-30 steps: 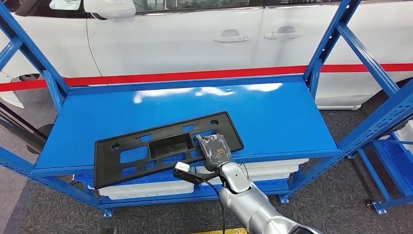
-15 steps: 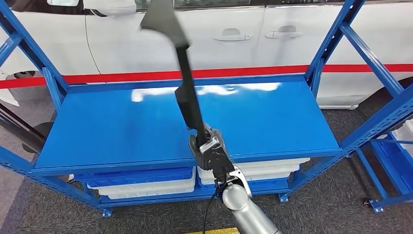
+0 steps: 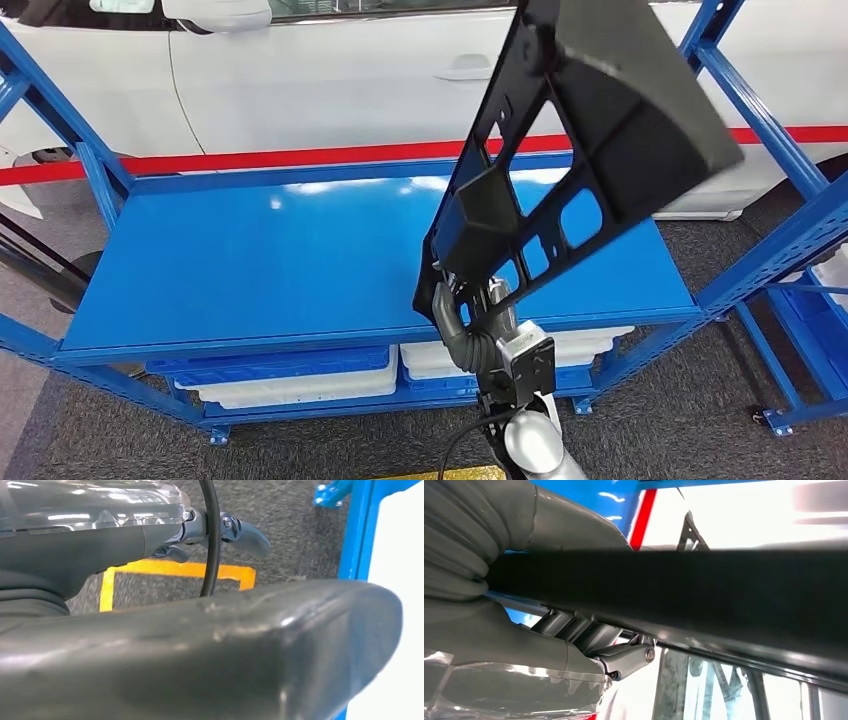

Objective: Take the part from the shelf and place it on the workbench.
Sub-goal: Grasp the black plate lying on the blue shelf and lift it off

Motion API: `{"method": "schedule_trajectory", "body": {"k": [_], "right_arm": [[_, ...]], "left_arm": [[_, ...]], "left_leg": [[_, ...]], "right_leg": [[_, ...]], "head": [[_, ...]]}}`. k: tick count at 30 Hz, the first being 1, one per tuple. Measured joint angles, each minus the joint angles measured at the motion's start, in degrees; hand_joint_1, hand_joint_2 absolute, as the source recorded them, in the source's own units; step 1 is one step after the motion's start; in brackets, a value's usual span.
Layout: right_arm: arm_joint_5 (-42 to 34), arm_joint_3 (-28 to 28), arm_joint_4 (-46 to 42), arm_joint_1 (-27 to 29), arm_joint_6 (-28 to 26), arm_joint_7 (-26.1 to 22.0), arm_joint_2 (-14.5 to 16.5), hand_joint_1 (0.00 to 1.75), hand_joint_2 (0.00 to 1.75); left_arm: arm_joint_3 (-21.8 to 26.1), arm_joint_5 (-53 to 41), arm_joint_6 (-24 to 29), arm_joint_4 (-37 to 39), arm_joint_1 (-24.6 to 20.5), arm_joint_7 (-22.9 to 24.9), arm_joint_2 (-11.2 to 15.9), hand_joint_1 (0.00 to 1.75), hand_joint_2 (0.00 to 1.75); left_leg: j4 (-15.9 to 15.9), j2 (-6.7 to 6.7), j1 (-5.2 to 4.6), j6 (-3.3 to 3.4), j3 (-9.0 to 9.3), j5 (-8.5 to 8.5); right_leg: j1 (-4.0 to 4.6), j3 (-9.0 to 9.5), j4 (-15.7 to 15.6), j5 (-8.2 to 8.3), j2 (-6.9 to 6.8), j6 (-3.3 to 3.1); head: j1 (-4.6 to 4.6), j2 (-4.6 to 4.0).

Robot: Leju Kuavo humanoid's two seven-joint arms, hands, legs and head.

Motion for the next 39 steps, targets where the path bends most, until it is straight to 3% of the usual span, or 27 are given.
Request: {"method": "schedule_trajectory", "body": {"k": [2,4,5,6,7,9,11,15,17,19,20,21,22,24,26,27,29,30,31,32,34,35,36,37,39], "right_arm": [[0.6,-0.1,-0.5,1.9,1.5,-1.5,-0.4,1.75,1.75],[1.0,-0.2,-1.1,4.1,2.9,-2.9,-0.7,1.75,1.75],[1.1,-0.3,-1.4,5.4,3.4,-3.5,-0.8,1.75,1.75],[1.3,-0.5,-1.7,6.6,3.8,-4.1,-1.0,1.75,1.75],[1.4,-0.6,-2.1,7.8,4.2,-4.6,-1.1,1.75,1.75],[1.7,-0.9,-3.0,9.7,4.5,-5.6,-1.2,1.75,1.75],[2.2,-1.3,-4.1,11.5,4.8,-6.4,-1.3,1.75,1.75],[3.3,-2.0,-6.1,14.7,5.2,-7.6,-1.3,1.75,1.75],[3.9,-2.4,-6.9,15.7,5.1,-7.9,-1.3,1.75,1.75],[4.2,-2.6,-7.4,16.4,5.1,-8.0,-1.3,1.75,1.75],[4.4,-2.7,-7.6,16.7,5.1,-8.0,-1.4,1.75,1.75],[4.6,-2.8,-7.7,17.0,5.1,-8.0,-1.4,1.75,1.75],[4.8,-2.9,-7.8,17.3,5.1,-8.0,-1.4,1.75,1.75],[5.0,-2.9,-8.0,17.4,5.2,-7.9,-1.4,1.75,1.75],[5.2,-2.9,-8.3,17.4,5.4,-7.8,-1.4,1.75,1.75],[5.3,-3.0,-8.5,17.4,5.5,-7.8,-1.4,1.75,1.75],[5.5,-3.0,-8.6,17.4,5.5,-7.7,-1.4,1.75,1.75],[5.6,-3.1,-8.7,17.4,5.6,-7.6,-1.3,1.75,1.75],[5.7,-3.1,-8.7,17.4,5.6,-7.6,-1.2,1.75,1.75],[5.7,-3.1,-8.7,17.4,5.6,-7.6,-1.1,1.75,1.75],[5.8,-3.1,-8.8,17.5,5.6,-7.5,-1.0,1.75,1.75],[5.8,-3.2,-8.8,17.5,5.6,-7.5,-0.9,1.75,1.75],[5.8,-3.2,-8.8,17.5,5.6,-7.4,-0.9,1.75,1.75],[5.9,-3.2,-8.8,17.5,5.6,-7.4,-0.9,1.75,1.75],[5.9,-3.3,-8.8,17.5,5.6,-7.4,-0.9,1.75,1.75]], "left_arm": [[0.7,0.3,0.1,-0.1,0.1,0.1,-0.2,0.00,0.00],[1.2,0.4,0.1,-0.2,0.1,0.1,-0.4,0.00,0.00],[1.4,0.5,0.2,-0.2,0.1,0.1,-0.5,0.00,0.00],[1.7,0.6,0.4,-0.3,0.2,0.1,-0.6,0.00,0.00],[1.9,0.7,0.6,-0.4,0.3,0.1,-0.6,0.00,0.00],[2.3,0.7,1.0,-0.6,0.3,0.2,-0.8,0.00,0.00],[2.6,0.8,1.2,-0.9,0.2,0.3,-1.0,0.00,0.00],[3.2,0.9,1.5,-1.3,0.2,0.6,-1.8,0.00,0.00],[3.6,0.9,1.7,-1.5,0.1,0.7,-2.2,0.00,0.00],[3.8,0.9,1.9,-1.6,0.1,0.8,-2.4,0.00,0.00],[3.9,0.9,2.0,-1.7,0.1,0.8,-2.5,0.00,0.00],[3.9,0.9,2.0,-1.7,0.1,0.9,-2.7,0.00,0.00],[4.0,0.9,2.1,-1.8,0.1,0.9,-2.8,0.00,0.00],[4.0,0.9,2.1,-1.8,0.1,0.9,-3.1,0.00,0.00],[4.0,0.9,2.1,-2.0,0.0,0.9,-3.4,0.00,0.00],[4.0,0.9,2.1,-2.1,0.0,0.9,-3.5,0.00,0.00],[4.0,0.8,2.1,-2.2,0.1,1.1,-3.7,0.00,0.00],[4.1,0.8,2.1,-2.3,0.1,1.2,-3.7,0.00,0.00],[4.2,0.7,2.1,-2.3,0.2,1.3,-3.7,0.00,0.00],[4.2,0.7,2.1,-2.4,0.3,1.3,-3.8,0.00,0.00],[4.3,0.7,2.1,-2.5,0.3,1.5,-3.8,0.00,0.00],[4.3,0.7,2.1,-2.6,0.3,1.5,-3.8,0.00,0.00],[4.3,0.7,2.1,-2.7,0.3,1.6,-3.8,0.00,0.00],[4.4,0.7,2.1,-2.8,0.3,1.7,-3.8,0.00,0.00],[4.4,0.7,2.1,-3.0,0.2,1.8,-3.8,0.00,0.00]], "left_leg": [[4.4,0.09,0.09,-0.36,-1.65,-3.23],[12.3,0.11,0.09,-0.55,-4.99,-7.24],[15.2,0.12,0.09,-0.60,-6.20,-8.18],[16.0,0.12,0.08,-0.55,-6.46,-8.00],[14.4,0.12,0.07,-0.41,-5.53,-6.71],[6.5,0.12,0.01,0.11,-1.43,-3.21],[1.0,0.09,-0.28,0.61,1.21,-1.30],[-0.2,0.18,-0.40,1.84,1.02,0.18],[-0.7,0.44,-0.07,2.69,0.25,1.39],[-0.7,0.57,-0.10,3.01,-1.04,2.38],[-0.6,0.61,-0.11,2.94,-1.76,2.86],[-0.5,0.64,-0.11,2.85,-2.49,3.35],[-0.4,0.66,-0.10,2.73,-3.20,3.80],[0.0,0.64,-0.06,2.34,-4.46,4.63],[0.2,0.53,-0.16,1.70,-5.12,5.41],[0.2,0.48,-0.20,1.32,-5.20,5.82],[-0.2,0.39,-0.20,0.50,-5.21,6.79],[-0.1,0.35,-0.12,0.17,-5.53,6.66],[0.6,0.32,-0.06,-0.08,-6.04,5.50],[2.5,0.30,-0.01,-0.26,-6.83,3.23],[9.4,0.33,0.08,-0.50,-8.67,-3.01],[13.1,0.34,0.09,-0.62,-9.25,-5.12],[15.9,0.34,0.09,-0.68,-9.22,-5.86],[16.9,0.34,0.09,-0.64,-8.33,-5.30],[12.8,0.34,0.04,-0.25,-3.54,-2.50]], "right_leg": [[-0.18,0.26,-0.3,0.25,-0.19,-0.68],[0.05,0.13,-0.2,0.22,-0.34,-0.90],[0.17,0.02,-0.1,0.22,-0.40,-0.93],[0.28,-0.11,0.0,0.21,-0.41,-0.96],[0.36,-0.24,0.2,0.21,-0.38,-0.96],[0.48,-0.50,0.7,0.17,-0.28,-0.91],[0.61,-0.74,1.1,0.23,-0.22,-0.60],[0.45,-1.16,1.3,0.23,-0.15,0.83],[0.29,-2.47,4.5,-3.32,-0.07,1.41],[0.00,-4.63,11.3,-8.48,-0.07,1.89],[-0.13,-5.30,14.3,-10.01,-0.08,2.11],[-0.26,-5.20,15.8,-10.36,-0.09,2.28],[-0.37,-4.05,15.2,-9.56,-0.10,2.38],[-0.56,1.23,8.5,-6.75,-0.10,2.33],[-0.37,6.09,1.5,-5.62,0.02,1.92],[-0.20,7.18,-0.3,-5.67,0.11,1.62],[0.01,6.80,-0.7,-5.08,0.23,0.83],[-0.05,6.36,-0.9,-4.57,0.13,0.36],[-0.15,5.72,-1.1,-3.85,0.03,-0.19],[-0.25,4.95,-1.2,-3.05,-0.09,-0.65],[-0.15,3.22,-1.2,-1.65,-0.25,-1.19],[-0.02,2.31,-1.1,-1.01,-0.33,-1.24],[0.10,1.35,-0.9,-0.41,-0.41,-1.25],[0.21,0.37,-0.6,0.14,-0.47,-1.22],[0.36,-1.42,0.1,1.09,-0.52,-1.01]], "head": [[-0.03,0.00],[-0.03,0.00],[-0.03,0.00],[-0.03,0.00],[-0.03,0.00],[-0.03,0.00],[-0.03,0.00],[0.00,0.00],[0.03,0.00],[0.04,0.00],[0.04,0.00],[0.03,0.00],[0.03,0.00],[0.03,0.00],[-0.01,0.00],[0.02,0.00],[0.11,0.00],[0.16,0.00],[0.15,0.00],[0.14,0.00],[0.12,0.00],[0.13,0.00],[0.13,0.00],[0.12,0.00],[0.11,0.00]]}}
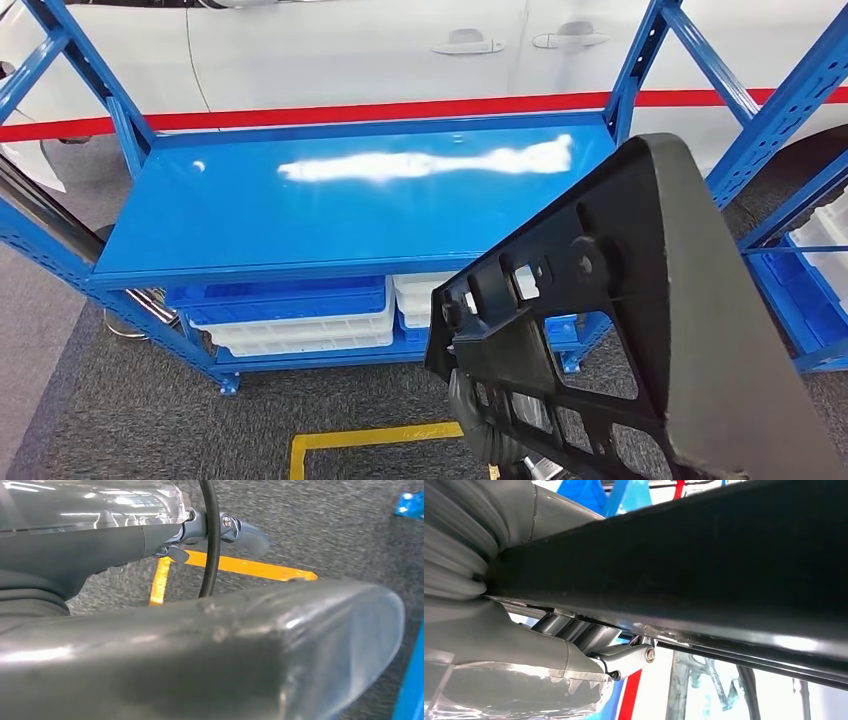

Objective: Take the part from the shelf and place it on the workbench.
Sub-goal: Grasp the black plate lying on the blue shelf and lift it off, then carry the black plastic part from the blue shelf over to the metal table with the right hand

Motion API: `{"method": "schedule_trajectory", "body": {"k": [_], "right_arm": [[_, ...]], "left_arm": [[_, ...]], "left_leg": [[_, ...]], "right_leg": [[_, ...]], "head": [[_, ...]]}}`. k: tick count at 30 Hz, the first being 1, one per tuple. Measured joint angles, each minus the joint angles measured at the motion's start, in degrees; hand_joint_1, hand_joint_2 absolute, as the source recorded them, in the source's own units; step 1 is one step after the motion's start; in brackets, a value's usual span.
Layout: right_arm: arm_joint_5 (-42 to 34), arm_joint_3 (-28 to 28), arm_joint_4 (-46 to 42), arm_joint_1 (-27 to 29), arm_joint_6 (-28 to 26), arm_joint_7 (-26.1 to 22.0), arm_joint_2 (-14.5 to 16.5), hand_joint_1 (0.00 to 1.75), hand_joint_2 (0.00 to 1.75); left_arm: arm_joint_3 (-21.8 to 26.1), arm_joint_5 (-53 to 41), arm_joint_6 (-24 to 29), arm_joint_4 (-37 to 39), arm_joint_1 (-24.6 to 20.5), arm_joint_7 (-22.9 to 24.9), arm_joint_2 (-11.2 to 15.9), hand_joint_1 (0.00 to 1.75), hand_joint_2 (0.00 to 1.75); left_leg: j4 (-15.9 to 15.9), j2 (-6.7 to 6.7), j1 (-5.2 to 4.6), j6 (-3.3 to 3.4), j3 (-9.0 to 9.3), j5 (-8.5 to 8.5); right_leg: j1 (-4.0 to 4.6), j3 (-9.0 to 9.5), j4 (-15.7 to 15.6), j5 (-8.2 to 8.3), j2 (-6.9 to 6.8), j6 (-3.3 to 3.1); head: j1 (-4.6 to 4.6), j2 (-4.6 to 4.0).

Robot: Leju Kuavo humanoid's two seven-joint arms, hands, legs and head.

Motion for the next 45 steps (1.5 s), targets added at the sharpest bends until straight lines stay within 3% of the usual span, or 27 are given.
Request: {"method": "schedule_trajectory", "body": {"k": [2,4,6,7,9,11,12,13,14,16,18,20,22,23,26,27,28,29,31,33,35,37,38,41,43,44,45], "right_arm": [[0.0,0.0,0.0,0.0,0.0,0.0,0.1,1.75,1.75],[0.1,-0.1,0.0,0.0,0.0,0.0,0.2,1.75,1.75],[0.2,-0.2,0.0,0.1,0.0,0.0,0.4,1.75,1.75],[0.2,-0.3,0.0,0.1,0.0,0.0,0.4,1.75,1.75],[0.3,-0.6,0.0,0.2,0.0,0.0,0.5,1.75,1.75],[0.3,-0.8,0.0,0.3,0.0,0.1,0.5,1.75,1.75],[0.3,-0.8,0.0,0.4,0.0,0.1,0.5,1.75,1.75],[0.3,-0.9,0.0,0.5,0.0,0.1,0.5,1.75,1.75],[0.3,-0.9,0.0,0.6,0.0,0.1,0.5,1.75,1.75],[0.0,-0.9,-0.2,1.1,-0.1,-0.2,0.5,1.75,1.75],[-0.9,-1.0,-0.8,1.9,-0.3,-1.1,0.5,1.75,1.75],[-1.9,-1.4,-1.5,3.2,-0.5,-2.4,0.4,1.75,1.75],[-2.7,-1.9,-2.0,4.3,-0.4,-3.2,0.4,1.75,1.75],[-3.1,-2.1,-2.3,4.8,-0.4,-3.4,0.3,1.75,1.75],[-3.7,-2.7,-3.1,6.2,-0.5,-3.8,0.0,1.75,1.75],[-3.8,-2.9,-3.3,6.7,-0.6,-3.9,-0.1,1.75,1.75],[-3.8,-3.1,-3.4,7.2,-0.7,-3.9,-0.2,1.75,1.75],[-3.8,-3.4,-3.6,7.6,-0.8,-4.0,-0.3,1.75,1.75],[-3.9,-3.8,-4.0,8.4,-1.1,-4.0,-0.4,1.75,1.75],[-4.0,-4.3,-4.6,9.1,-0.8,-4.1,-0.5,1.75,1.75],[-4.2,-4.8,-5.1,9.7,-0.1,-4.2,-0.5,1.75,1.75],[-4.1,-5.3,-5.4,10.1,0.7,-4.2,-0.5,1.75,1.75],[-4.0,-5.6,-5.5,10.3,1.0,-4.3,-0.5,1.75,1.75],[-3.7,-6.4,-5.7,10.9,1.6,-4.3,-0.6,1.75,1.75],[-3.5,-6.8,-5.7,11.2,2.0,-4.3,-0.6,1.75,1.75],[-3.4,-7.0,-5.7,11.4,2.0,-4.3,-0.7,1.75,1.75],[-3.3,-7.1,-5.7,11.5,2.1,-4.4,-0.7,1.75,1.75]], "left_arm": [[0.0,0.0,-0.1,-0.3,-0.1,0.0,0.0,0.00,0.00],[0.0,0.0,-0.1,-0.5,-0.3,0.0,-0.1,0.00,0.00],[0.1,-0.1,-0.2,-0.7,-0.3,0.1,-0.2,0.00,0.00],[0.1,-0.1,-0.3,-0.7,-0.3,0.2,-0.2,0.00,0.00],[0.2,-0.1,-0.5,-0.9,-0.2,0.3,-0.3,0.00,0.00],[0.4,-0.1,-0.8,-1.1,-0.2,0.3,-0.3,0.00,0.00],[0.4,0.0,-0.9,-1.1,-0.2,0.4,-0.3,0.00,0.00],[0.6,0.0,-0.9,-1.2,-0.1,0.4,-0.3,0.00,0.00],[0.7,0.1,-0.9,-1.2,-0.1,0.5,-0.4,0.00,0.00],[0.9,0.2,-0.9,-1.3,-0.1,0.5,-0.5,0.00,0.00],[1.0,0.4,-0.9,-1.5,-0.1,0.5,-0.7,0.00,0.00],[1.2,0.6,-1.0,-1.7,0.1,0.6,-0.8,0.00,0.00],[1.5,1.0,-1.0,-1.9,0.3,0.8,-0.6,0.00,0.00],[1.8,1.2,-1.1,-1.9,0.3,0.9,-0.4,0.00,0.00],[2.7,1.9,-1.6,-1.9,0.5,0.7,0.4,0.00,0.00],[2.9,2.0,-1.6,-1.9,0.5,0.6,0.7,0.00,0.00],[3.1,2.0,-1.6,-1.9,0.5,0.5,1.1,0.00,0.00],[3.3,2.1,-1.6,-1.9,0.4,0.4,1.3,0.00,0.00],[3.6,2.1,-1.4,-1.9,0.3,0.1,1.8,0.00,0.00],[3.8,2.0,-1.2,-1.9,0.1,-0.3,2.4,0.00,0.00],[3.9,2.0,-1.1,-1.9,0.0,-0.9,2.7,0.00,0.00],[3.9,1.9,-1.2,-1.9,0.0,-1.5,3.0,0.00,0.00],[3.9,1.9,-1.2,-1.9,0.0,-1.8,3.1,0.00,0.00],[4.0,1.8,-1.7,-1.9,-0.1,-2.6,3.6,0.00,0.00],[4.0,1.7,-1.9,-1.9,-0.1,-3.1,3.9,0.00,0.00],[4.0,1.6,-2.0,-1.9,-0.1,-3.2,4.0,0.00,0.00],[4.0,1.6,-2.0,-1.9,-0.1,-3.2,4.1,0.00,0.00]], "left_leg": [[-8.6,-0.01,-0.28,0.65,6.48,0.02],[-13.5,-0.05,-0.70,1.21,9.45,-1.26],[-14.2,0.02,-0.79,1.87,9.12,-0.52],[-14.4,0.17,-0.69,2.35,8.73,0.15],[-14.8,0.50,-0.41,3.19,7.47,1.69],[-14.7,0.61,-0.47,3.50,5.73,3.07],[-14.6,0.65,-0.49,3.45,4.75,3.76],[-14.4,0.68,-0.50,3.36,3.73,4.41],[-14.1,0.70,-0.49,3.21,2.72,4.99],[-13.5,0.68,-0.48,2.85,0.95,5.92],[-12.9,0.58,-0.60,2.28,-0.05,6.70],[-13.0,0.53,-0.59,1.55,-0.23,7.58],[-12.9,0.51,-0.46,0.80,-0.52,7.67],[-12.1,0.48,-0.40,0.47,-0.98,6.35],[-3.5,0.43,-0.30,-0.29,-3.44,-1.92],[0.0,0.44,-0.30,-0.46,-3.99,-3.67],[2.4,0.44,-0.31,-0.54,-3.91,-3.99],[3.1,0.44,-0.31,-0.52,-2.96,-3.01],[-1.5,0.43,-0.35,-0.12,1.83,-0.03],[-9.7,0.38,-0.63,0.52,7.90,-0.44],[-14.1,0.39,-1.05,1.17,10.44,-1.96],[-14.7,0.78,-0.97,2.01,10.03,-1.26],[-14.9,1.13,-0.85,2.51,9.72,-0.69],[-15.0,2.35,-0.65,3.37,8.18,0.84],[-14.9,3.22,-0.67,3.31,7.10,1.51],[-14.8,3.67,-0.65,3.21,6.69,1.74],[-14.6,4.16,-0.62,3.11,6.39,1.88]], "right_leg": [[0.16,-1.20,0.7,0.73,0.00,0.41],[0.13,-1.59,1.0,1.54,-0.08,1.06],[-0.08,-1.66,0.8,2.35,-0.10,1.83],[-0.17,-1.94,1.1,1.76,-0.01,2.18],[-0.32,-3.13,4.3,-2.60,0.21,2.73],[-0.49,-4.73,10.8,-8.10,0.28,3.19],[-0.59,-5.06,13.6,-9.21,0.28,3.40],[-0.68,-4.73,15.2,-8.94,0.28,3.55],[-0.76,-3.52,15.1,-7.61,0.27,3.61],[-0.83,1.76,9.4,-5.10,0.28,3.40],[-0.60,7.14,2.0,-5.59,0.30,2.82],[-0.21,8.78,-1.1,-6.36,0.32,2.12],[-0.31,8.06,-1.4,-5.31,0.20,1.16],[-0.42,7.48,-1.5,-4.61,0.10,0.59],[-0.38,5.14,-1.6,-2.58,-0.13,-0.36],[-0.27,4.19,-1.4,-1.92,-0.17,-0.38],[-0.18,3.16,-1.2,-1.28,-0.20,-0.36],[-0.10,2.09,-0.8,-0.71,-0.22,-0.30],[-0.03,0.10,0.0,0.25,-0.21,-0.04],[0.10,-1.27,0.8,0.93,-0.15,0.45],[0.13,-1.73,1.0,1.61,-0.08,1.19],[0.00,-1.87,1.0,2.16,0.12,1.98],[-0.09,-2.25,1.7,1.47,0.24,2.31],[-0.42,-5.55,10.3,-5.10,0.39,3.23],[-0.67,-6.98,15.9,-8.07,0.35,3.71],[-0.79,-6.21,15.9,-7.97,0.26,3.84],[-0.90,-4.20,13.6,-6.91,-0.01,3.90]], "head": [[0.01,0.00],[0.04,0.00],[0.05,0.00],[0.05,0.00],[0.07,0.00],[0.07,0.00],[0.07,0.00],[0.07,0.00],[0.07,0.00],[0.06,0.00],[0.04,0.00],[0.06,0.00],[0.07,0.00],[0.05,0.00],[-0.01,0.00],[-0.01,0.00],[0.00,0.00],[-0.01,0.00],[-0.02,0.00],[-0.01,0.00],[0.01,0.01],[0.02,0.01],[0.04,0.01],[0.07,0.00],[0.07,0.00],[0.07,0.00],[0.07,0.00]]}}
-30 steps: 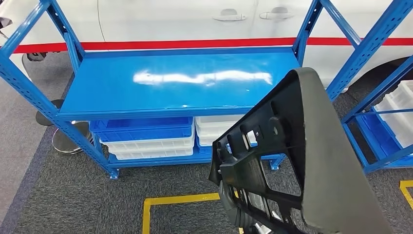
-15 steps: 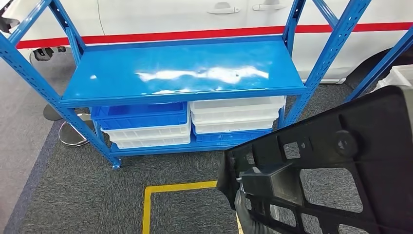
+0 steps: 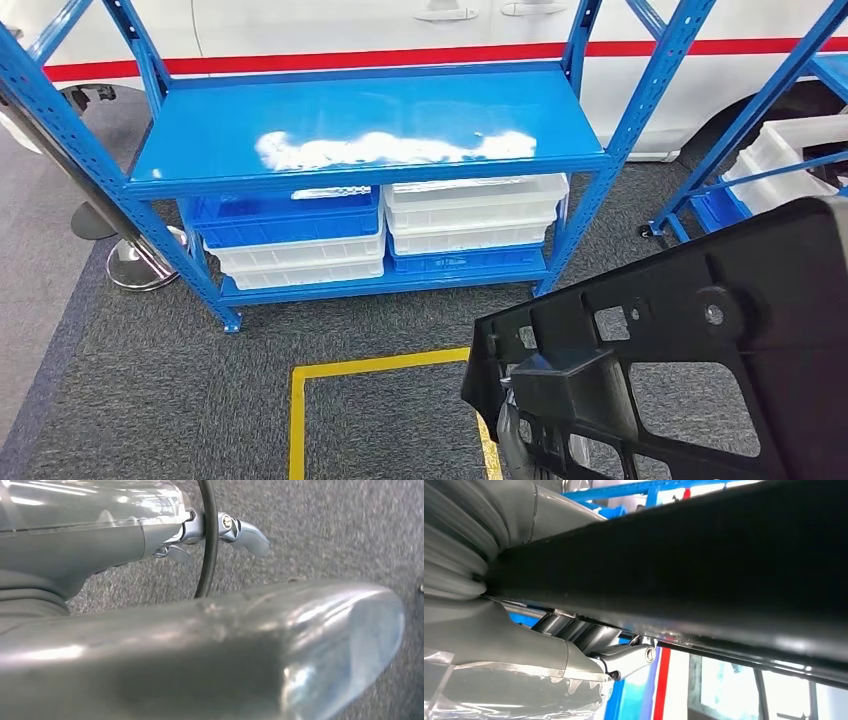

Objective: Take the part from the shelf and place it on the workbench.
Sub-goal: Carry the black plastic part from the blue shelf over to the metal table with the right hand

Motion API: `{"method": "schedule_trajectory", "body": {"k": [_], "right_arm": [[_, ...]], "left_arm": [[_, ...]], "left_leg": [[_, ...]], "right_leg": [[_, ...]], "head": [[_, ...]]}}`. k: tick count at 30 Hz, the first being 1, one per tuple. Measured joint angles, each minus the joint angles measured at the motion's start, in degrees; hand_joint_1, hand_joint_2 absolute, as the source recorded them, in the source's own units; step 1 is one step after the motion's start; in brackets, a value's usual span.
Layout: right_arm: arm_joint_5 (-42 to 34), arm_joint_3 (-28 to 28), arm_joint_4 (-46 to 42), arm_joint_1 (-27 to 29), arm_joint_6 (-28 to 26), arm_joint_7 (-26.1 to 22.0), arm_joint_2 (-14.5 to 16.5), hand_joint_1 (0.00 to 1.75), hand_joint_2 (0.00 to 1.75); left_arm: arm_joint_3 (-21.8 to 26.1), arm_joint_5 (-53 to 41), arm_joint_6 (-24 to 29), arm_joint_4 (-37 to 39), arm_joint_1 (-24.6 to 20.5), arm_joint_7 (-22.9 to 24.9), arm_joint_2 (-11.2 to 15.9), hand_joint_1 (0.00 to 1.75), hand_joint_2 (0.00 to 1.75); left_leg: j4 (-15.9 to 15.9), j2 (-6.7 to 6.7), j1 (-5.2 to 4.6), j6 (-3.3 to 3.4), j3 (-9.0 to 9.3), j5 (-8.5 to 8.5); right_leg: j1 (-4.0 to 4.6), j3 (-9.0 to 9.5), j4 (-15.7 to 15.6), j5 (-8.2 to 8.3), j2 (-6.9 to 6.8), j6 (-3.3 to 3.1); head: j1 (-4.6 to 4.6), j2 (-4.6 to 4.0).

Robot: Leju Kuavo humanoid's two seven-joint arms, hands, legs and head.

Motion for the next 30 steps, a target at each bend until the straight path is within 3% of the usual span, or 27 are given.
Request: {"method": "schedule_trajectory", "body": {"k": [2,3,5,7,9,11,12,13,14,15,16,18,20,22,23,24,26,28,29,30], "right_arm": [[0.1,-0.2,0.0,0.1,0.0,-0.1,0.0,1.75,1.75],[0.1,-0.3,0.0,0.1,0.0,-0.1,0.0,1.75,1.75],[0.1,-0.5,0.0,0.1,0.2,-0.2,0.0,1.75,1.75],[0.1,-0.7,-0.2,0.4,0.4,-0.4,0.0,1.75,1.75],[0.1,-0.8,-0.4,0.6,0.5,-0.5,0.0,1.75,1.75],[0.3,-0.9,-0.5,0.8,0.5,-0.5,0.0,1.75,1.75],[0.4,-1.0,-0.5,0.9,0.6,-0.5,0.0,1.75,1.75],[0.6,-1.1,-0.5,1.1,0.6,-0.5,0.0,1.75,1.75],[0.8,-1.2,-0.5,1.4,0.6,-0.5,0.0,1.75,1.75],[1.0,-1.2,-0.5,1.6,0.6,-0.5,0.0,1.75,1.75],[1.2,-1.3,-0.5,1.9,0.7,-0.5,0.0,1.75,1.75],[1.6,-1.4,-0.5,2.2,0.9,-0.6,0.2,1.75,1.75],[2.0,-1.7,-0.5,2.6,1.0,-0.7,0.4,1.75,1.75],[2.3,-2.0,-0.5,3.2,1.0,-0.7,0.5,1.75,1.75],[2.4,-2.2,-0.5,3.5,1.0,-0.7,0.5,1.75,1.75],[2.5,-2.3,-0.6,3.7,1.0,-0.7,0.5,1.75,1.75],[2.7,-2.5,-0.6,3.9,1.0,-0.7,0.6,1.75,1.75],[3.2,-2.8,-0.6,4.1,1.0,-0.7,0.6,1.75,1.75],[3.4,-2.9,-0.6,4.3,1.0,-0.7,0.6,1.75,1.75],[3.6,-3.1,-0.7,4.6,1.0,-0.7,0.7,1.75,1.75]], "left_arm": [[0.0,-0.1,0.0,0.0,-0.1,-0.1,0.1,0.00,0.00],[0.0,-0.1,0.0,0.0,-0.1,-0.2,0.1,0.00,0.00],[0.0,-0.2,-0.2,0.0,-0.2,-0.7,0.2,0.00,0.00],[0.0,-0.2,-0.6,0.0,-0.6,-1.2,0.3,0.00,0.00],[-0.1,-0.5,-0.8,0.1,-0.8,-1.4,0.3,0.00,0.00],[-0.1,-0.8,-0.7,0.2,-0.7,-1.4,0.4,0.00,0.00],[-0.1,-1.0,-0.4,0.3,-0.6,-1.2,0.4,0.00,0.00],[-0.1,-1.2,-0.2,0.4,-0.5,-0.8,0.4,0.00,0.00],[-0.1,-1.4,0.1,0.5,-0.4,-0.3,0.4,0.00,0.00],[-0.2,-1.7,0.4,0.5,-0.4,0.4,0.4,0.00,0.00],[-0.2,-2.0,0.7,0.6,-0.4,1.1,0.4,0.00,0.00],[-0.2,-2.7,1.4,0.9,-0.3,3.3,0.4,0.00,0.00],[-0.3,-3.2,2.0,1.2,-0.2,5.9,0.5,0.00,0.00],[-0.3,-3.3,2.5,1.5,0.0,7.6,0.4,0.00,0.00],[-0.3,-3.4,2.6,1.7,0.0,8.0,0.3,0.00,0.00],[-0.3,-3.5,2.6,1.8,0.0,8.2,0.3,0.00,0.00],[-0.3,-3.6,2.9,2.0,0.2,8.9,0.3,0.00,0.00],[-0.3,-3.8,3.1,2.1,0.4,9.6,0.4,0.00,0.00],[-0.3,-3.9,3.2,2.1,0.5,9.8,0.4,0.00,0.00],[-0.3,-3.9,3.3,2.2,0.4,9.9,0.4,0.00,0.00]], "left_leg": [[0.4,0.93,-0.08,-0.37,-0.16,0.03],[0.6,1.36,-0.21,-0.64,-0.14,-0.02],[0.8,2.26,-0.44,-1.32,-0.07,-0.09],[1.0,2.96,-0.32,-2.00,-0.02,-0.24],[3.2,0.95,-0.03,-2.58,-0.89,-2.15],[9.9,-2.24,0.21,-2.92,-3.70,-6.20],[13.9,-3.06,0.25,-3.01,-5.42,-7.98],[16.7,-3.40,0.26,-3.04,-6.65,-8.80],[17.5,-3.57,0.26,-3.02,-6.98,-8.43],[16.0,-3.73,0.26,-2.92,-6.25,-6.95],[12.5,-4.23,0.27,-2.75,-4.62,-4.73],[5.0,-7.28,0.45,-2.32,-1.36,-1.61],[2.1,-9.33,0.45,-2.03,-0.36,-1.15],[1.8,-8.16,0.46,-1.63,-0.38,-0.85],[1.5,-7.37,0.62,-1.26,-0.32,-0.55],[1.1,-6.50,0.80,-0.87,-0.28,-0.23],[0.8,-4.65,0.87,-0.35,-0.39,0.13],[0.8,-2.74,0.68,-0.24,-0.60,0.14],[0.8,-1.85,0.63,-0.24,-0.64,0.12],[0.8,-1.03,0.61,-0.29,-0.64,0.08]], "right_leg": [[0.05,5.57,-8.0,2.54,-2.28,-0.27],[0.23,7.51,-11.1,3.30,-3.37,-0.68],[0.71,8.46,-13.4,3.46,-4.20,-1.62],[0.69,8.12,-13.5,3.90,-2.84,-2.48],[0.41,7.91,-13.9,4.46,-1.63,-3.34],[0.35,7.51,-14.0,4.88,-0.26,-3.95],[0.40,7.27,-13.9,5.02,0.55,-4.09],[0.46,7.10,-13.8,5.11,1.39,-4.13],[0.50,7.00,-13.7,5.17,2.26,-4.12],[0.52,6.95,-13.5,5.20,3.14,-4.07],[0.52,6.92,-13.3,5.19,4.00,-3.99],[0.52,6.53,-12.7,5.14,5.56,-3.60],[0.34,5.76,-12.3,5.35,6.95,-2.79],[0.18,5.19,-12.4,5.80,8.30,-1.86],[0.27,4.91,-12.2,5.62,7.88,-1.53],[0.40,4.29,-11.0,4.82,6.69,-1.29],[0.51,1.62,-5.4,1.33,2.98,-0.91],[0.25,-1.57,1.4,-1.74,1.17,-0.45],[0.08,-2.06,2.7,-1.85,0.83,-0.26],[-0.06,-1.38,1.8,-0.88,0.51,-0.14]], "head": [[0.01,0.00],[-0.01,0.00],[-0.02,0.00],[-0.02,0.00],[-0.03,0.00],[-0.04,0.00],[-0.05,0.00],[-0.04,0.00],[-0.04,0.00],[-0.04,0.00],[-0.04,0.00],[-0.03,0.00],[-0.03,0.00],[-0.04,0.00],[-0.02,0.00],[0.00,0.00],[0.03,0.00],[0.03,0.00],[0.02,0.00],[0.02,0.00]]}}
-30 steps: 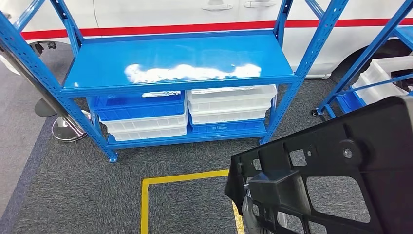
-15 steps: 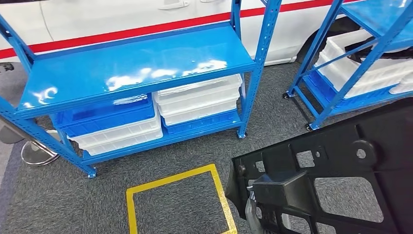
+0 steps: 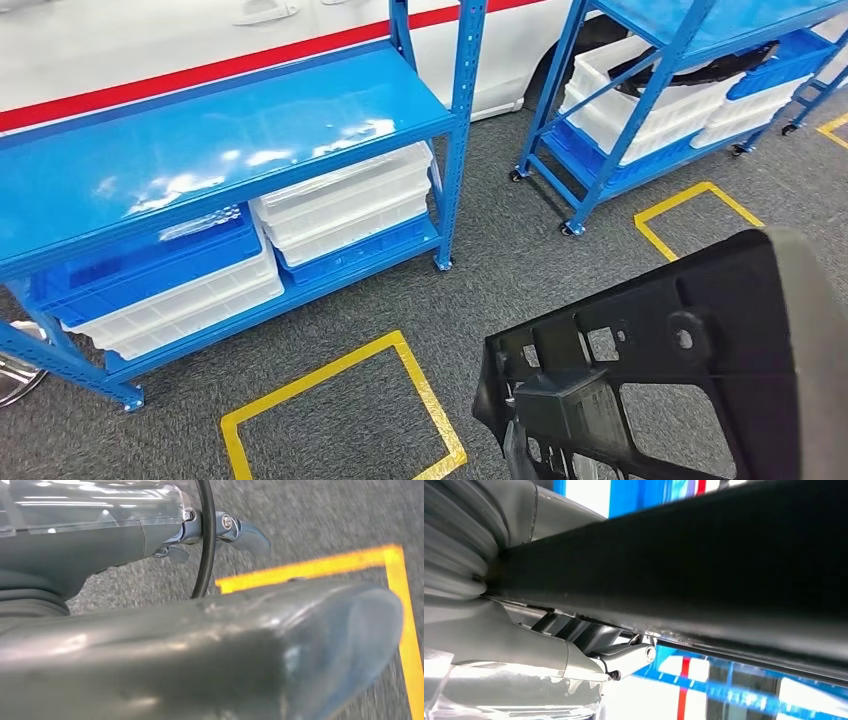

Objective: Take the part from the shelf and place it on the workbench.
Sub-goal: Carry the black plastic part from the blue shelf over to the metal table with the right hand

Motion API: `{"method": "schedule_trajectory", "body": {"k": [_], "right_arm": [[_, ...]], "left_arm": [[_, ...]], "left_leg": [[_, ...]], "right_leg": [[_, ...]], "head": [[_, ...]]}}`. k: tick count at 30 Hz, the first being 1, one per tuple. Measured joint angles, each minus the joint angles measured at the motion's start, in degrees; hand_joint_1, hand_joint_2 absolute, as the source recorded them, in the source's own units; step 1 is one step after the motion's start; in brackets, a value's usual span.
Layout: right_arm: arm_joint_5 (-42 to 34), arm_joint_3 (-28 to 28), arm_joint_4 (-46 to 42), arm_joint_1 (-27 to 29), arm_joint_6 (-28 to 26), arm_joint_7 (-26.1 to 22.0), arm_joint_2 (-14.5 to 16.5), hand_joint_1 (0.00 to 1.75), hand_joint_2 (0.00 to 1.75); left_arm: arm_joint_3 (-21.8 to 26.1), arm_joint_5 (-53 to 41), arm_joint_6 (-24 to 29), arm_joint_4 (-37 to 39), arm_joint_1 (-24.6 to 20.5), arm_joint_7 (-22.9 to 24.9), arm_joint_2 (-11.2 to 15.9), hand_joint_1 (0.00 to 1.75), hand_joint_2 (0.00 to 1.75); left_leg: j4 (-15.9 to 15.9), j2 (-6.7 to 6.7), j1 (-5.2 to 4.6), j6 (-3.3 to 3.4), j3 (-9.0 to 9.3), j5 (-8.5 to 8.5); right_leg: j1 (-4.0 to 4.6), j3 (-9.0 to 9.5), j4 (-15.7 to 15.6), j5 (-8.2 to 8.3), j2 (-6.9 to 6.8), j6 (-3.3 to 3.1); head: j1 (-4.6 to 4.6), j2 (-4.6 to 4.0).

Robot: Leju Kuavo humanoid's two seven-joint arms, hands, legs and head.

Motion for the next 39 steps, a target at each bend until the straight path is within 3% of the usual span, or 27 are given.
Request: {"method": "schedule_trajectory", "body": {"k": [2,4,5,7,8,10,12,13,14,15,16,18,20,21,23,25,27,29,30,31,32,34,36,38,39], "right_arm": [[0.4,-0.3,-0.1,0.4,0.3,-0.1,0.1,1.75,1.75],[0.8,-0.4,-0.3,0.4,0.6,-0.2,0.3,1.75,1.75],[0.9,-0.4,-0.4,0.5,0.8,-0.2,0.4,1.75,1.75],[1.0,-0.5,-0.6,0.6,1.0,-0.3,0.6,1.75,1.75],[1.1,-0.5,-0.6,0.7,1.0,-0.3,0.7,1.75,1.75],[1.3,-0.5,-0.7,0.6,1.0,-0.3,1.0,1.75,1.75],[1.4,-0.5,-0.7,0.4,1.0,-0.3,1.3,1.75,1.75],[1.4,-0.5,-0.6,0.4,1.0,-0.3,1.4,1.75,1.75],[1.4,-0.5,-0.6,0.4,1.0,-0.3,1.5,1.75,1.75],[1.5,-0.5,-0.6,0.4,1.0,-0.3,1.5,1.75,1.75],[1.4,-0.5,-0.5,0.4,1.0,-0.3,1.5,1.75,1.75],[1.2,-0.5,-0.5,0.3,1.0,-0.4,1.6,1.75,1.75],[0.6,-0.6,-0.5,0.2,1.2,-0.7,1.7,1.75,1.75],[0.2,-0.6,-0.5,0.2,1.4,-0.9,1.8,1.75,1.75],[-0.5,-0.7,-0.5,0.3,2.2,-1.4,2.0,1.75,1.75],[-0.8,-1.1,-0.7,0.3,3.4,-1.9,2.1,1.75,1.75],[-0.9,-1.4,-0.9,0.3,4.2,-2.2,2.3,1.75,1.75],[-0.9,-1.7,-0.9,0.3,4.8,-2.4,2.4,1.75,1.75],[-1.0,-1.8,-0.9,0.4,5.0,-2.5,2.4,1.75,1.75],[-1.0,-1.9,-0.9,0.5,5.1,-2.6,2.5,1.75,1.75],[-1.0,-2.0,-0.9,0.5,5.1,-2.7,2.5,1.75,1.75],[-1.0,-2.3,-1.1,0.5,5.2,-2.9,2.6,1.75,1.75],[-1.0,-2.5,-1.2,0.7,5.5,-3.1,2.8,1.75,1.75],[-1.1,-2.8,-1.3,1.0,6.0,-3.3,3.0,1.75,1.75],[-1.0,-3.0,-1.4,1.2,6.1,-3.3,3.2,1.75,1.75]], "left_arm": [[0.0,-0.2,-0.1,0.1,-0.2,-0.2,0.0,0.00,0.00],[0.0,-0.4,-0.5,0.2,-0.3,-0.8,0.0,0.00,0.00],[-0.1,-0.4,-0.8,0.3,-0.4,-1.1,0.1,0.00,0.00],[-0.2,-0.5,-1.4,0.3,-0.7,-1.5,0.1,0.00,0.00],[-0.3,-0.6,-1.6,0.3,-0.9,-1.6,0.2,0.00,0.00],[-0.5,-0.8,-1.9,0.3,-1.1,-1.5,0.3,0.00,0.00],[-0.5,-1.1,-2.0,0.5,-1.0,-1.0,0.4,0.00,0.00],[-0.5,-1.2,-2.1,0.5,-0.9,-0.8,0.4,0.00,0.00],[-0.5,-1.3,-2.2,0.6,-0.8,-0.6,0.5,0.00,0.00],[-0.6,-1.4,-2.4,0.7,-0.7,-0.5,0.6,0.00,0.00],[-0.7,-1.6,-2.6,0.7,-0.7,-0.5,0.7,0.00,0.00],[-1.0,-1.7,-3.1,0.7,-0.7,-0.7,1.1,0.00,0.00],[-1.1,-2.0,-3.4,0.7,-0.6,-1.2,1.4,0.00,0.00],[-1.2,-2.1,-3.5,0.7,-0.5,-1.5,1.5,0.00,0.00],[-1.3,-2.2,-3.8,0.7,-0.6,-1.8,1.5,0.00,0.00],[-1.4,-2.2,-4.1,0.7,-0.7,-2.1,1.6,0.00,0.00],[-1.4,-2.2,-4.3,0.7,-0.6,-2.2,1.7,0.00,0.00],[-1.4,-2.2,-4.4,0.7,-0.3,-2.4,1.8,0.00,0.00],[-1.4,-2.1,-4.4,0.7,-0.3,-2.4,1.9,0.00,0.00],[-1.4,-2.1,-4.4,0.7,-0.3,-2.4,1.9,0.00,0.00],[-1.4,-2.0,-4.4,0.7,-0.3,-2.4,1.9,0.00,0.00],[-1.3,-1.9,-4.4,0.7,-0.4,-2.5,1.9,0.00,0.00],[-1.3,-1.7,-4.3,0.7,-0.4,-2.2,2.0,0.00,0.00],[-1.3,-1.6,-4.2,0.7,-0.4,-1.8,2.0,0.00,0.00],[-1.3,-1.5,-4.2,0.7,-0.5,-1.7,2.0,0.00,0.00]], "left_leg": [[0.0,1.34,-0.02,-0.26,0.24,-0.17],[0.2,2.43,-0.24,-0.87,0.53,-0.49],[0.2,2.94,-0.34,-1.21,0.69,-0.63],[0.1,3.98,-0.45,-1.92,1.02,-0.75],[0.4,3.61,-0.36,-2.26,1.07,-1.09],[3.4,0.91,-0.16,-2.77,-0.07,-3.38],[10.7,-1.94,-0.01,-3.02,-3.24,-7.34],[14.2,-2.37,-0.01,-3.10,-4.85,-8.72],[16.2,-2.53,-0.01,-3.15,-5.80,-9.05],[16.0,-2.61,0.02,-3.15,-5.75,-8.15],[13.4,-2.89,0.08,-3.11,-4.60,-6.19],[5.8,-5.16,0.30,-2.98,-1.28,-2.46],[1.8,-7.35,0.37,-2.69,0.23,-1.47],[1.6,-7.61,0.24,-2.47,0.27,-1.68],[1.3,-6.25,0.25,-1.66,0.36,-1.31],[0.7,-4.70,0.42,-0.77,0.55,-0.78],[0.4,-3.07,0.21,-0.36,0.50,-0.61],[0.4,-1.30,-0.01,-0.29,0.44,-0.70],[0.4,-0.48,-0.06,-0.30,0.48,-0.78],[0.4,0.26,-0.10,-0.34,0.59,-0.89],[0.4,0.92,-0.14,-0.43,0.78,-1.02],[0.5,2.05,-0.39,-0.85,1.21,-1.41],[0.4,3.06,-0.63,-1.38,1.54,-1.75],[0.3,4.10,-0.70,-1.85,1.89,-2.02],[0.6,3.62,-0.67,-2.09,1.93,-2.48]], "right_leg": [[-0.07,4.34,-7.2,3.49,-1.68,-0.17],[0.37,7.94,-13.5,5.30,-3.69,-0.89],[0.64,8.55,-14.7,5.41,-4.12,-1.28],[0.83,8.40,-15.0,5.47,-2.97,-2.02],[0.72,8.42,-15.3,5.67,-2.39,-2.38],[0.37,8.48,-15.8,6.15,-1.22,-3.20],[0.31,8.23,-15.9,6.36,0.06,-3.62],[0.35,8.11,-15.8,6.39,0.84,-3.67],[0.39,8.01,-15.7,6.41,1.67,-3.68],[0.39,7.94,-15.5,6.40,2.53,-3.66],[0.36,7.90,-15.2,6.35,3.40,-3.57],[0.32,7.62,-14.5,6.12,4.98,-3.14],[0.30,6.97,-13.8,6.10,6.32,-2.43],[0.26,6.66,-13.8,6.26,6.96,-2.01],[0.09,6.26,-13.9,6.60,7.62,-1.28],[0.20,5.08,-11.8,5.22,4.82,-0.78],[0.28,1.94,-5.4,1.62,1.12,-0.43],[0.20,-1.17,0.9,-0.79,0.19,-0.20],[0.20,-1.49,1.6,-0.51,0.08,-0.21],[0.24,-0.61,0.2,0.80,-0.12,-0.33],[0.33,1.40,-3.3,2.75,-0.67,-0.58],[0.91,5.69,-11.0,5.37,-3.13,-1.48],[1.51,7.26,-14.1,5.67,-4.30,-2.32],[1.42,7.20,-14.5,5.87,-2.96,-2.92],[1.22,7.31,-14.9,6.04,-2.31,-3.25]], "head": [[0.01,0.00],[0.00,0.00],[-0.01,0.00],[-0.01,0.00],[-0.02,0.00],[-0.03,0.00],[-0.04,0.00],[-0.04,0.00],[-0.04,0.00],[-0.04,0.00],[-0.04,0.00],[-0.04,0.00],[-0.02,0.00],[-0.02,0.00],[-0.02,0.00],[0.04,0.00],[0.10,0.00],[0.09,0.00],[0.09,0.00],[0.09,0.00],[0.09,0.00],[0.08,0.00],[0.08,0.00],[0.08,0.00],[0.07,0.00]]}}
